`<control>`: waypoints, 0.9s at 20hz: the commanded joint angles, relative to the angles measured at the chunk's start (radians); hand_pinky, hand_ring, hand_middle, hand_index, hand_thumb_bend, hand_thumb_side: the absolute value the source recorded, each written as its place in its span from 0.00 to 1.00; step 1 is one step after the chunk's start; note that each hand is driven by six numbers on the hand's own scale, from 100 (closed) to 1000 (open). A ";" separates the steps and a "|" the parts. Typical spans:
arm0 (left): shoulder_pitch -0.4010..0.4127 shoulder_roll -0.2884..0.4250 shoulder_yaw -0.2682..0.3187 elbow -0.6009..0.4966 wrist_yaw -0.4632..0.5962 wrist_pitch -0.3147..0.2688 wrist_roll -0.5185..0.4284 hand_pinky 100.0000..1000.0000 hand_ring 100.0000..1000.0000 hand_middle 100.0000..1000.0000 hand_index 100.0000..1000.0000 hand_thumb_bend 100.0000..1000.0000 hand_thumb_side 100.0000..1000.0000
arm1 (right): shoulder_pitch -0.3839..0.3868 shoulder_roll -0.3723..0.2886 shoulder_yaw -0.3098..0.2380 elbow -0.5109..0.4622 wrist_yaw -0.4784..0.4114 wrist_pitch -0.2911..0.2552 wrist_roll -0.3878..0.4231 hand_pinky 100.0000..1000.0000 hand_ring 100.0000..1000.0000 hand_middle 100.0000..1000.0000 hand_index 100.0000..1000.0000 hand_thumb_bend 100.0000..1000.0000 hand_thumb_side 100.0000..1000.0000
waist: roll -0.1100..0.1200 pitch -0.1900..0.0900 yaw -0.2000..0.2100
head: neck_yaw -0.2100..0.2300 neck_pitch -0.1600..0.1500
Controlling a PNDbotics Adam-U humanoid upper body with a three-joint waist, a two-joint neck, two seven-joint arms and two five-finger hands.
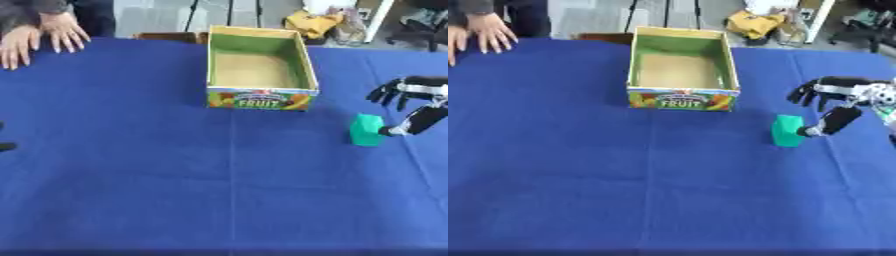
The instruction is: Pick up objects on the table and place them in the box.
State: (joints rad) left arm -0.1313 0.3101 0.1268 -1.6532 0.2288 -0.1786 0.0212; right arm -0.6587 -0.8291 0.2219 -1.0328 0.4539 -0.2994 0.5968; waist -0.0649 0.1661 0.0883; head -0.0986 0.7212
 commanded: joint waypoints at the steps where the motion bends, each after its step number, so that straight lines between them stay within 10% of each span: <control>1: -0.005 0.027 0.006 -0.014 -0.001 -0.004 0.000 0.62 0.82 0.69 0.74 0.58 0.67 | -0.009 -0.056 -0.017 -0.030 -0.020 0.010 0.000 0.61 0.78 0.79 0.89 0.37 0.07 | 0.000 -0.017 -0.001 | -0.001 0.008; 18: -0.008 0.024 0.006 -0.014 0.000 -0.004 -0.001 0.62 0.82 0.69 0.74 0.58 0.67 | -0.014 -0.020 0.011 -0.003 -0.005 -0.003 0.037 0.61 0.78 0.79 0.89 0.37 0.07 | 0.000 -0.012 0.005 | -0.003 0.008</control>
State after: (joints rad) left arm -0.1312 0.3102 0.1268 -1.6532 0.2287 -0.1797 0.0223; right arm -0.6549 -0.8241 0.2388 -1.0354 0.4439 -0.2994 0.6305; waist -0.0684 0.1659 0.0931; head -0.0989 0.7259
